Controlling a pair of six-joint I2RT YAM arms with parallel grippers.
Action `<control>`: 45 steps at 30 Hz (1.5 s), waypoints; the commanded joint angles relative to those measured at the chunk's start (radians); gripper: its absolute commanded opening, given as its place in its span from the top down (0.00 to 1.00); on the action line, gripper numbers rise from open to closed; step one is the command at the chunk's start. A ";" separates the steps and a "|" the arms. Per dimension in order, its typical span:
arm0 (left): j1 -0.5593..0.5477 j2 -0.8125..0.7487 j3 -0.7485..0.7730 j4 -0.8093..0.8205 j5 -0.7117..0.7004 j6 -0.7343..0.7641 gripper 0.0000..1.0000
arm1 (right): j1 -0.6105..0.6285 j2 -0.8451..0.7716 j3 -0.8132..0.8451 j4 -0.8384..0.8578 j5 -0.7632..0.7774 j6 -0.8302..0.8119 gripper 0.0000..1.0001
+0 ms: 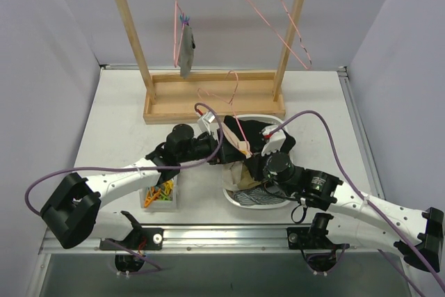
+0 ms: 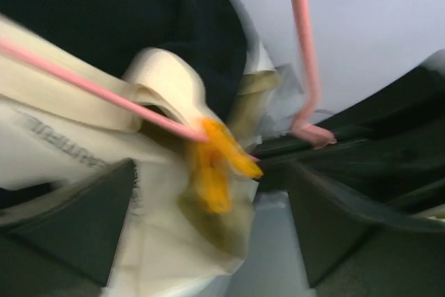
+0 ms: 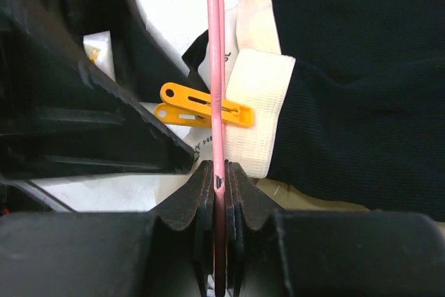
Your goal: Remove the underwear clipped to the hanger
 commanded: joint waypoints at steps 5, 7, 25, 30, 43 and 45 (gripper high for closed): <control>-0.023 -0.014 -0.015 0.158 0.168 -0.788 0.29 | 0.014 0.002 0.000 0.066 0.075 -0.040 1.00; -0.020 -0.028 -0.011 0.135 0.171 -0.790 0.28 | 0.016 -0.001 -0.003 0.072 0.074 -0.048 1.00; 0.118 -0.171 0.016 -0.192 0.100 -0.609 0.24 | 0.022 -0.036 -0.011 0.057 0.091 -0.039 1.00; 0.112 -0.128 0.047 -0.192 0.103 -0.596 0.19 | 0.025 -0.041 -0.014 0.063 0.084 -0.043 1.00; 0.069 -0.067 0.085 -0.203 0.053 -0.595 0.09 | 0.036 -0.006 -0.017 0.075 0.060 -0.051 1.00; 0.063 -0.054 0.094 -0.209 0.056 -0.593 0.08 | 0.039 0.002 -0.019 0.075 0.064 -0.050 1.00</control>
